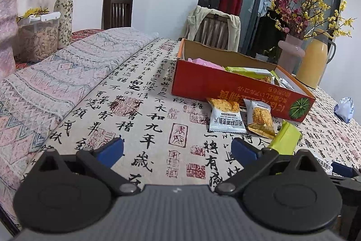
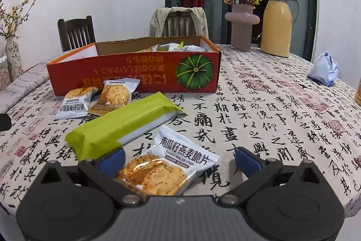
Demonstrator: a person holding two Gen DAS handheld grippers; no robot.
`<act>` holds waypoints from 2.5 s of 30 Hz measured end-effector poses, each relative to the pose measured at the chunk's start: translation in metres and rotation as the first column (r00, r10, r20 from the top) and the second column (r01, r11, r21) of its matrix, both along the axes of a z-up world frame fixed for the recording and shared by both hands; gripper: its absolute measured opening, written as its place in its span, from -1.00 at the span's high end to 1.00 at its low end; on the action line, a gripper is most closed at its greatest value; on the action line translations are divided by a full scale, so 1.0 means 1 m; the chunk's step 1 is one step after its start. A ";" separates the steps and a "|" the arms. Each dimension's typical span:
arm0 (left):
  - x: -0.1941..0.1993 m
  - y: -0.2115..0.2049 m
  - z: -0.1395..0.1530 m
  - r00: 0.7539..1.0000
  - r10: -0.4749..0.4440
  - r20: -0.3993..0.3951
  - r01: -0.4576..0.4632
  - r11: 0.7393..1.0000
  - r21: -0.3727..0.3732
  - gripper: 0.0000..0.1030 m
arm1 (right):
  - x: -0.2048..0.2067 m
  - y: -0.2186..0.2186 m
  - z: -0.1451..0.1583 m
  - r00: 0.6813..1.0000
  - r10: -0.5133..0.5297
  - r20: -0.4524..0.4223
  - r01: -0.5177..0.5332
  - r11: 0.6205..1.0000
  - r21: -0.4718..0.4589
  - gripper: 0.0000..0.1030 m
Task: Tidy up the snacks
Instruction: 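Grasp an orange biscuit packet with the right gripper, then carry the biscuit packet in the right gripper toward the box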
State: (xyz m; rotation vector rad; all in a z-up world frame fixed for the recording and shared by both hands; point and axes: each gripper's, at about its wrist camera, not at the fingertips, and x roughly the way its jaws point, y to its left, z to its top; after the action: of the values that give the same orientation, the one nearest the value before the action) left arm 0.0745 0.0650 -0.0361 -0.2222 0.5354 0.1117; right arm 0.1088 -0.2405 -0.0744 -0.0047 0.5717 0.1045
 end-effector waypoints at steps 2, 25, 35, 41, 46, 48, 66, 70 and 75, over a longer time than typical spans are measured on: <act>-0.001 0.000 -0.001 1.000 0.000 -0.001 0.000 1.000 -0.001 -1.00 | 0.000 -0.001 0.001 1.000 0.011 -0.003 -0.011 1.000 0.000 -1.00; -0.001 -0.001 -0.003 1.000 0.008 -0.008 -0.008 1.000 -0.005 -1.00 | -0.016 -0.017 0.005 0.994 0.103 0.044 -0.106 0.991 0.076 0.96; 0.000 -0.002 -0.004 1.000 0.007 -0.012 -0.007 1.000 -0.004 -1.00 | -0.022 -0.029 0.015 0.989 0.093 0.114 -0.108 0.986 0.130 0.12; -0.001 -0.004 -0.003 1.000 0.000 -0.010 0.000 1.000 -0.001 -1.00 | -0.032 -0.027 0.021 0.980 0.133 0.147 -0.151 0.982 0.112 -0.45; -0.005 -0.003 0.000 1.000 0.000 -0.002 0.000 1.000 -0.008 -1.00 | -0.053 -0.026 0.028 0.973 0.176 0.151 -0.190 0.978 0.084 -0.74; -0.010 -0.004 0.003 1.000 -0.006 0.006 0.006 1.000 -0.009 -1.00 | -0.062 -0.025 0.029 0.970 0.197 0.141 -0.209 0.975 0.079 -0.78; -0.044 0.008 -0.001 1.000 0.004 -0.023 -0.004 1.000 -0.005 -1.00 | -0.074 -0.003 0.008 0.964 0.267 0.011 -0.267 0.964 -0.011 -0.49; -0.044 0.008 -0.002 1.000 0.002 -0.027 -0.002 1.000 -0.007 -1.00 | -0.073 -0.005 0.008 0.964 0.266 0.018 -0.266 0.964 -0.005 -0.31; -0.044 0.008 -0.002 1.000 0.001 -0.027 -0.002 1.000 -0.007 -1.00 | -0.072 -0.009 0.008 0.964 0.266 0.028 -0.266 0.964 0.000 -0.08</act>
State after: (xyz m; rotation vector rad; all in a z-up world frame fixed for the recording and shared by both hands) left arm 0.0308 0.0727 -0.0380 -0.2286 0.5630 0.1143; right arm 0.0364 -0.2490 -0.0665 -0.0796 0.5404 0.3666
